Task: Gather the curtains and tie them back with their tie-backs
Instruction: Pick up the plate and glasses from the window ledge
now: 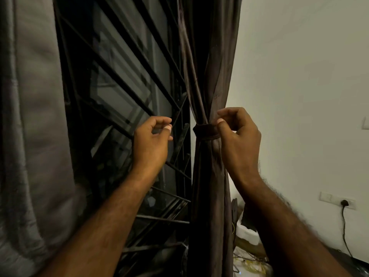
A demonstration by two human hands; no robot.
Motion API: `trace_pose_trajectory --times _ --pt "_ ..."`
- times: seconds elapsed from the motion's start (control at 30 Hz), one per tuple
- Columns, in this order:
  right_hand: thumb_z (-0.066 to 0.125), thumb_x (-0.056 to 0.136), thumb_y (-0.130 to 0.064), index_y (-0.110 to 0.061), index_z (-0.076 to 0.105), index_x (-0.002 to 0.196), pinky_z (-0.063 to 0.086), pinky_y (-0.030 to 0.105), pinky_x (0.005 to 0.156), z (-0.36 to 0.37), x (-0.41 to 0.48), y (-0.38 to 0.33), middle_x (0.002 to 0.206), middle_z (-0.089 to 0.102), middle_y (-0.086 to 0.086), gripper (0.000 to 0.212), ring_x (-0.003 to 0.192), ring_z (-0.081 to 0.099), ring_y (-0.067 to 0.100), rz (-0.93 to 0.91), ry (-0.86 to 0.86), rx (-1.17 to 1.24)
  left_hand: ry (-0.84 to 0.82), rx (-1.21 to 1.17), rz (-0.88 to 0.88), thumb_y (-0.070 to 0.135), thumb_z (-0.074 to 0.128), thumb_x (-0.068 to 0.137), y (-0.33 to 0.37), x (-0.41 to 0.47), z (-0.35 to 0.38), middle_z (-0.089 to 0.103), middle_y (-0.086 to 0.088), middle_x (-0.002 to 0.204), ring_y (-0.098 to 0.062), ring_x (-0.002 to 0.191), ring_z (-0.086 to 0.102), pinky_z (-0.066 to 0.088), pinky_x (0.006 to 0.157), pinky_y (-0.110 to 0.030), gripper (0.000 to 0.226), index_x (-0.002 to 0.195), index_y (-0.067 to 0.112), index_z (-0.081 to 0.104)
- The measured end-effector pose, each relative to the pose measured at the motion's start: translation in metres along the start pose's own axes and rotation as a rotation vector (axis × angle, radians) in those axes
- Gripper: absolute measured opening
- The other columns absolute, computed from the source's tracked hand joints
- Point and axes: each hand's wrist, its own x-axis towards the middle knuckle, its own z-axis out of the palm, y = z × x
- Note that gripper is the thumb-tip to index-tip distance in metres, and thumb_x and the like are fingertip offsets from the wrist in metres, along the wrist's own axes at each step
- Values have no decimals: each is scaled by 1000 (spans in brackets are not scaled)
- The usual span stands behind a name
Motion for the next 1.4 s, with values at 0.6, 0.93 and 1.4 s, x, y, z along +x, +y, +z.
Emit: trace_pose_trajectory --times 0.6,0.93,1.4 --pt "60 94 -19 -17 64 109 59 41 88 40 -161 -6 99 74 1 16 92 71 14 226 -298 50 219 50 -302 10 59 90 -72 -113 -111 67 -2 98 -12 80 65 51 68 -22 16 105 16 62" --pt "56 87 -19 -21 64 104 59 49 80 45 -270 35 91 74 1 18 85 71 17 477 -376 45 -30 311 -317 11 59 94 -126 -205 -129 58 14 91 6 82 57 45 71 -3 16 109 15 60" --pt "57 94 -5 -17 66 107 60 43 81 41 -425 183 86 73 0 20 83 71 16 758 -763 18 256 548 -698 -2 58 91 -275 -363 -155 62 -5 97 -16 87 60 42 68 -3 13 103 3 61"
